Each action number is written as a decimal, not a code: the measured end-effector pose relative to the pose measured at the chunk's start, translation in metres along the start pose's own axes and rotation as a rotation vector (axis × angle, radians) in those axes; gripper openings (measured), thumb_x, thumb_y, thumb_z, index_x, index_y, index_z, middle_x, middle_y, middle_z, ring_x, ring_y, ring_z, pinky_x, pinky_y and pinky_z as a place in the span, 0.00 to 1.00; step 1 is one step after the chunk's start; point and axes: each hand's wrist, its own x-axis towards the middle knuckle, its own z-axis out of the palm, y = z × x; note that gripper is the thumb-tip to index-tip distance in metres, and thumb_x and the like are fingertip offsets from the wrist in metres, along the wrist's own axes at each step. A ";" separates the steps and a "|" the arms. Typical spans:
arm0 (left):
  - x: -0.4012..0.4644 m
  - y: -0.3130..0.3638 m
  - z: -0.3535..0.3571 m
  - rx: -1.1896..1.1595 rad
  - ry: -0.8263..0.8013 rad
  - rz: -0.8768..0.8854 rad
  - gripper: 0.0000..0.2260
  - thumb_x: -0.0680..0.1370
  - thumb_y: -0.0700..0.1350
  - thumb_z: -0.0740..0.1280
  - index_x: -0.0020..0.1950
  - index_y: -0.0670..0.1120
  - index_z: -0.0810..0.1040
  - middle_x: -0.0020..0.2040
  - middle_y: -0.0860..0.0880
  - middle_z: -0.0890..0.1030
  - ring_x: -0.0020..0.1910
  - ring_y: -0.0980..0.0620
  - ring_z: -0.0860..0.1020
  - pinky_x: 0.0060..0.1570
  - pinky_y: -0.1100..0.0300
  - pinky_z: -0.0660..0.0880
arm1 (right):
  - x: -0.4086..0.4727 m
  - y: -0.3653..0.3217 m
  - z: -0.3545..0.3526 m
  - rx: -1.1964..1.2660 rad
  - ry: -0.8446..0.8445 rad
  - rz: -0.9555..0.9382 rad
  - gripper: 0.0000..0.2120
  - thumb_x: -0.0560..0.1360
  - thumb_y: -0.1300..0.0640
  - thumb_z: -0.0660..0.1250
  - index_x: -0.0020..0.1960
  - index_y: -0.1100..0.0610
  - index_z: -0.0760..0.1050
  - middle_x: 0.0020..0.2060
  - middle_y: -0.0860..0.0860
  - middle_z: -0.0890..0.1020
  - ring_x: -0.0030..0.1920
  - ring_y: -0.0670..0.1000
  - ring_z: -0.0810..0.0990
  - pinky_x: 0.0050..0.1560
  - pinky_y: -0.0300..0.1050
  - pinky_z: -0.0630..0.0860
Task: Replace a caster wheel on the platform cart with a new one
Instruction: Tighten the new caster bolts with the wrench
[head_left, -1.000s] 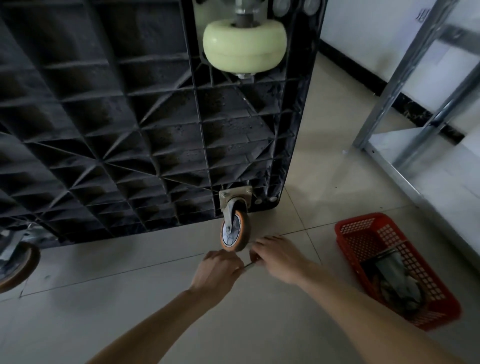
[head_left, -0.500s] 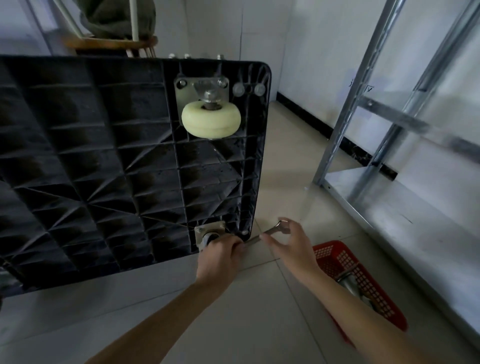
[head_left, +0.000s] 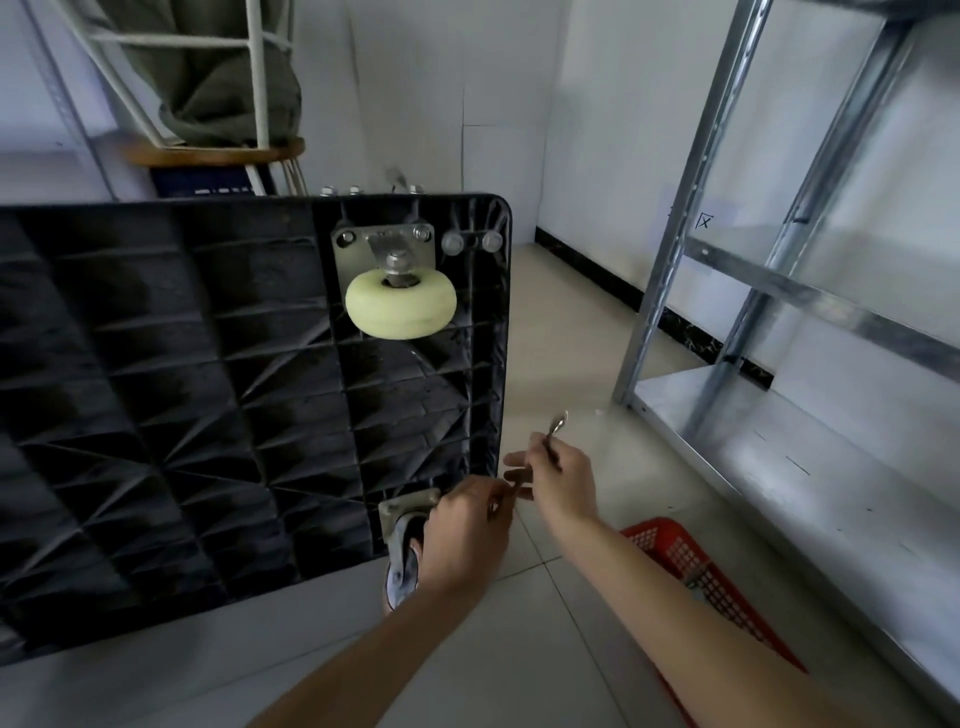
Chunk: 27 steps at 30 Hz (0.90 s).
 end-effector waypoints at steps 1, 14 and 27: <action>0.002 -0.001 -0.004 0.011 -0.017 0.040 0.05 0.79 0.51 0.67 0.52 0.54 0.82 0.49 0.57 0.82 0.47 0.53 0.80 0.42 0.52 0.77 | 0.002 -0.007 -0.004 -0.053 -0.035 -0.054 0.11 0.84 0.53 0.60 0.48 0.53 0.79 0.39 0.47 0.87 0.41 0.53 0.86 0.48 0.58 0.83; 0.068 0.041 -0.189 0.251 0.316 0.549 0.12 0.78 0.55 0.66 0.57 0.51 0.81 0.43 0.58 0.83 0.41 0.54 0.82 0.38 0.60 0.78 | 0.047 -0.170 -0.047 -0.471 -0.293 -0.540 0.07 0.81 0.51 0.67 0.53 0.50 0.83 0.37 0.44 0.84 0.32 0.46 0.82 0.36 0.40 0.77; 0.177 0.069 -0.282 0.402 0.209 0.346 0.22 0.76 0.60 0.69 0.69 0.55 0.74 0.63 0.57 0.77 0.60 0.53 0.76 0.54 0.53 0.76 | 0.083 -0.239 -0.023 -0.589 -0.397 -0.678 0.03 0.78 0.54 0.72 0.47 0.50 0.84 0.37 0.49 0.84 0.29 0.46 0.80 0.34 0.36 0.71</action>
